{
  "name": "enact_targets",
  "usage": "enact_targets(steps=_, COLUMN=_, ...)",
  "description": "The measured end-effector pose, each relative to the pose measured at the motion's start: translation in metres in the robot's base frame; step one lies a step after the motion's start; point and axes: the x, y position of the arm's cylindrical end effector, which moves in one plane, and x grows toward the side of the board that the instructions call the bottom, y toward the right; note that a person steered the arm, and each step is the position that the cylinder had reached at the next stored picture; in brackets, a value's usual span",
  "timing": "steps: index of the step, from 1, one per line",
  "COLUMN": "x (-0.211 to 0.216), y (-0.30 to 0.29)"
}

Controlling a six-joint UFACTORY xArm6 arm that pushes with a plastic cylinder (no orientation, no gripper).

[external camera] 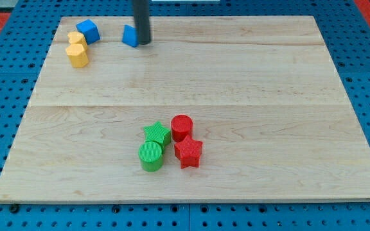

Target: Slide blue triangle to group of blocks

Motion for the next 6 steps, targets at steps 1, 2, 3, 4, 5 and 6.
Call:
enact_targets(steps=1, x=-0.019, y=0.027)
enact_targets(steps=2, x=-0.056, y=0.059)
enact_targets(steps=3, x=-0.040, y=0.019)
enact_targets(steps=4, x=-0.011, y=-0.023)
enact_targets(steps=5, x=-0.005, y=-0.043)
enact_targets(steps=6, x=-0.005, y=-0.040)
